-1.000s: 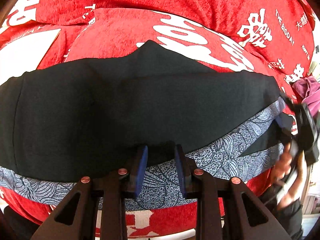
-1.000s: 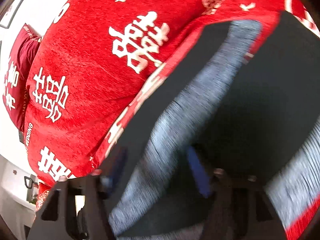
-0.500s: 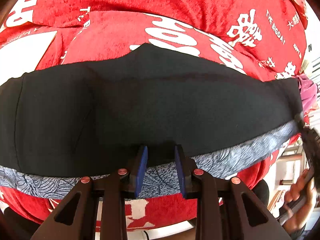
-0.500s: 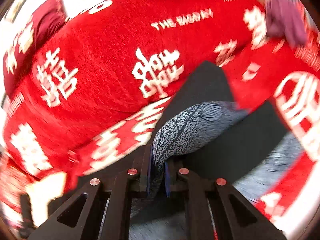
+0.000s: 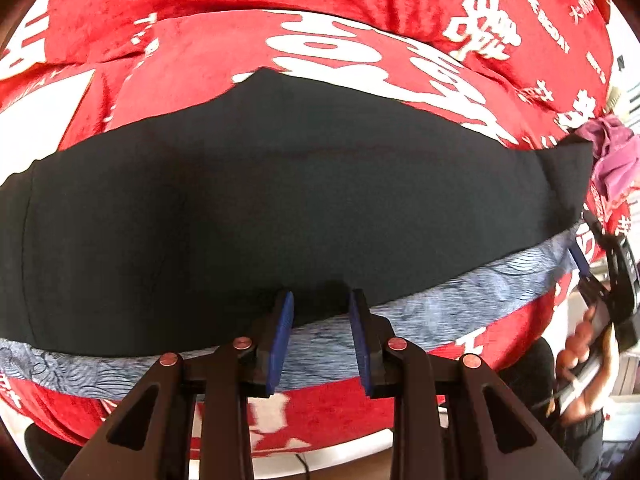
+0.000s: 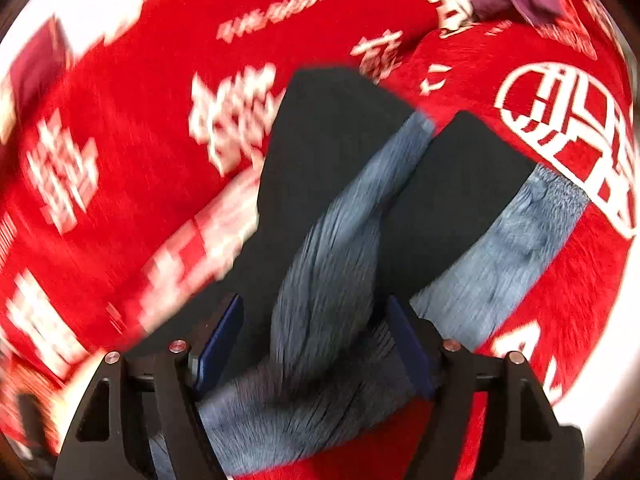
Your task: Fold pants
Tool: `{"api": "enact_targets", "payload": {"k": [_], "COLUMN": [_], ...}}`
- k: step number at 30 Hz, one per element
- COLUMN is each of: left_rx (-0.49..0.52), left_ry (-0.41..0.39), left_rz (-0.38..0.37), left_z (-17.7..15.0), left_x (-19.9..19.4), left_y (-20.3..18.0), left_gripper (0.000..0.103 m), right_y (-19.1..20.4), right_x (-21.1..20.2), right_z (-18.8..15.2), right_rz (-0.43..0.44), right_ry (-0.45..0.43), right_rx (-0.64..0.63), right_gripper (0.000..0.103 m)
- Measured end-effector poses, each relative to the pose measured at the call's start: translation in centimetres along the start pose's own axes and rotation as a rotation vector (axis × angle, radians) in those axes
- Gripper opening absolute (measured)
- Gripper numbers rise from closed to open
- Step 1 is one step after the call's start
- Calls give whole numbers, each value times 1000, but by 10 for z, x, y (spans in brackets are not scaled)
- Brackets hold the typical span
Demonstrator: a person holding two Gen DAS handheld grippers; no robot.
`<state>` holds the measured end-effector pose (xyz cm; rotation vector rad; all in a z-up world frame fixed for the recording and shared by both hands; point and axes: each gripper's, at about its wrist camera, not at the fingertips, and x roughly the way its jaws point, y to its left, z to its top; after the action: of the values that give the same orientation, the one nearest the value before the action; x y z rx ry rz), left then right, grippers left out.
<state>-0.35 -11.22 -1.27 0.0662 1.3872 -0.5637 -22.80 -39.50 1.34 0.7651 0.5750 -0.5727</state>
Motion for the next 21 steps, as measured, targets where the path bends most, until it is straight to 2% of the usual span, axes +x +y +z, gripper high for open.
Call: {"api": "enact_targets", "payload": {"k": [2,5,9,10,11,12,13,15,18,21], "left_rx": [30,92,164,168,166,163,166,190,164,153], "left_ry": [4,14,25,38,61,79,81,50,63,58], "left_rz": [-12,-24,-57,-56,-49,-46,-36,-15,-56,-89], "left_z": [3,12,28,31,34,36,36,36,35,36], "left_x": [1,7,25,33,43,52,56,57,50,44], "left_y": [-20,-58,-111,-121,-130,-135,-138,-147,-146,-143], "left_gripper": [29,29,29,29,29,29,29,29,29,29], "right_y": [-30,-61,-81,-81,-76,-66,-53,-24,12,56], "right_x": [1,17,40,42,42,44,43,30,5,-34], "right_z": [16,36,44,48,52,57,61,73,77,65], "right_rz": [97,221,309,306,304,320,304,213,101,-109], "right_ry": [-19,-1,30,16,6,9,42,24,-24,-109], "right_rx": [100,228,321,316,283,225,150,-10,-206,-385], "right_gripper": [77,77,77,77,62,37,12,11,10,10]}}
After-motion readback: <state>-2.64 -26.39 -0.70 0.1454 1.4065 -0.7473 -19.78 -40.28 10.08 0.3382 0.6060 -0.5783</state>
